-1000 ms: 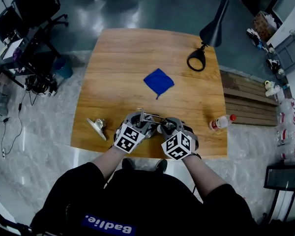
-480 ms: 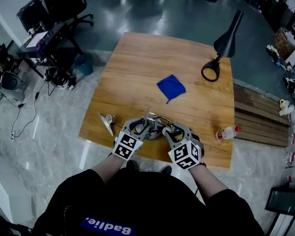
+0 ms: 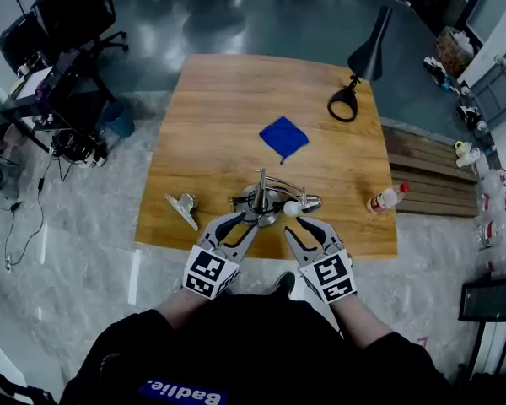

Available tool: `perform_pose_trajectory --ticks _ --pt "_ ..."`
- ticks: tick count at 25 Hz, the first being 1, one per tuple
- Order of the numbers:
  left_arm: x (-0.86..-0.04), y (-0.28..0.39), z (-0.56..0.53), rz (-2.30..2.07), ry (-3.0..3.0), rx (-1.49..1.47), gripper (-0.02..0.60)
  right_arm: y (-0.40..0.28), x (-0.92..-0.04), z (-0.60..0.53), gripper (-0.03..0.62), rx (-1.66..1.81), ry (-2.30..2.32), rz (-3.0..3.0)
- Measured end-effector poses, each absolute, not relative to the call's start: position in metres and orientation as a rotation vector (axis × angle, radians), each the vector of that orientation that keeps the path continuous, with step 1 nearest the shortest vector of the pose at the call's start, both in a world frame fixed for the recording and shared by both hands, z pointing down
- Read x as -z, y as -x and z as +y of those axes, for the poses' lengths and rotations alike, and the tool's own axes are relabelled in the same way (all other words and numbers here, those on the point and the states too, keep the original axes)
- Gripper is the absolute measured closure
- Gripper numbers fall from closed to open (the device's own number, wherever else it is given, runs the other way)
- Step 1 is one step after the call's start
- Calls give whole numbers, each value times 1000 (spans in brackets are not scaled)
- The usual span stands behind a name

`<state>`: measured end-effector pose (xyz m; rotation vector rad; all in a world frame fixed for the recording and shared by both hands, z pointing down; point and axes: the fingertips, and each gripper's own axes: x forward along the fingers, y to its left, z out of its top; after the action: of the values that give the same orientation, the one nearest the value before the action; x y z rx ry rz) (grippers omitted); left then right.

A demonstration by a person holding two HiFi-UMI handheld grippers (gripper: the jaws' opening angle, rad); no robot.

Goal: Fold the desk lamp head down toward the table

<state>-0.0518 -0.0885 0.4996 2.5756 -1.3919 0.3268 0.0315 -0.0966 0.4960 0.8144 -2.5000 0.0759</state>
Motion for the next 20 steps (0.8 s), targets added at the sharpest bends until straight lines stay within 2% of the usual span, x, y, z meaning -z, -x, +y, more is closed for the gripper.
perform_pose_trajectory --ticks 7,12,20 --pt "-468 73 -48 -1240 -2571 -196 449 3 -470 -45 471 -323 -916 -2622" --pt "-428 63 -26 -1200 -2614 -129 454 14 -437 -21 526 -392 -862 -2769" --pt "-370 23 -7 -1169 -2692 -44 561 -6 -369 -9 587 -360 -785 -2958"
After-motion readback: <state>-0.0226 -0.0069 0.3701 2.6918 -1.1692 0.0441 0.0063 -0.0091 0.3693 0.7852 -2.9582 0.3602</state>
